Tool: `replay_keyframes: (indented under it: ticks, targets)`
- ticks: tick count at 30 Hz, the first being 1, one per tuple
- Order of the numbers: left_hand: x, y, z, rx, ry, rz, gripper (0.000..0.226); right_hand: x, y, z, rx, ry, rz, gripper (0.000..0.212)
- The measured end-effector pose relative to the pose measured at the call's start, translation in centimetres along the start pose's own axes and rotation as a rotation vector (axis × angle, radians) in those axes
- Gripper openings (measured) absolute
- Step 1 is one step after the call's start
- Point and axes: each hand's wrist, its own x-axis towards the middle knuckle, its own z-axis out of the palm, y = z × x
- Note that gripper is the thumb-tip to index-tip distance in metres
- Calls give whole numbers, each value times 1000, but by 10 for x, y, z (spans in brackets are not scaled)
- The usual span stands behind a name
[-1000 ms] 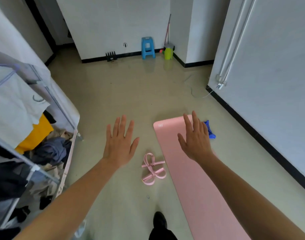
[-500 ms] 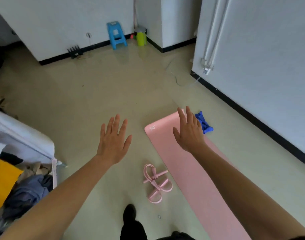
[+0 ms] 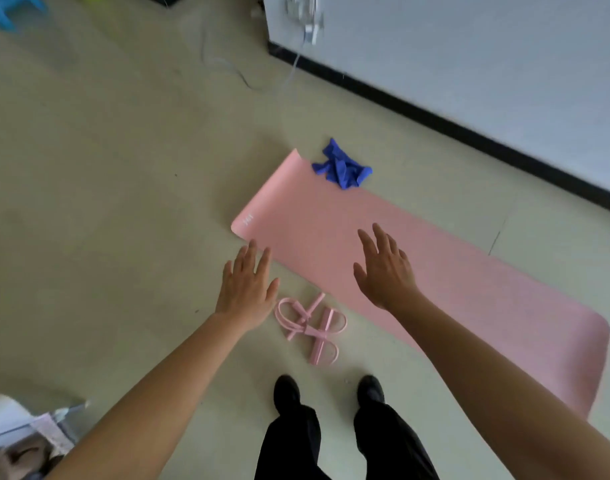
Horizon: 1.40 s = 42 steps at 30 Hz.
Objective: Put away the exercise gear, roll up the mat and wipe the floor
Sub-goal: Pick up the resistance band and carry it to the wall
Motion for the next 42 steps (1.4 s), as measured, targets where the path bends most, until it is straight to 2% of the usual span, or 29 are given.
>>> replay_keyframes:
  ticks: [4,10,14,18,22,25,29,32,35,39,42]
  targets:
    - [41,-8,110,-3,-188,72,69,19,20,112,22,-141,46,67]
    - [84,-10,330,14,-473,35,72,21,62,333,17,-394,67,72]
    - [111,-12,468,68,-511,75,78,18,83,465,13,-464,64,75]
    - [148,-13,573,75,-538,54,88,26,98,577,18,-501,19,72]
    - [201,-17,641,106,-418,84,103,51,106,653,13,-491,19,72]
    - [233,-18,673,192,-423,169,110,63,110,694,-6,-473,13,76]
    - [249,-19,706,228,-383,195,106,62,114,732,-28,-475,22,91]
    - [249,-22,715,198,-232,220,79,57,117,739,-8,-475,29,98]
    - [240,-18,708,118,-216,243,55,54,116,727,25,-480,37,99]
    - [206,-12,674,72,-257,178,75,39,112,686,24,-498,11,102]
    - [176,-5,626,92,-264,188,75,24,113,640,10,-465,-29,95]
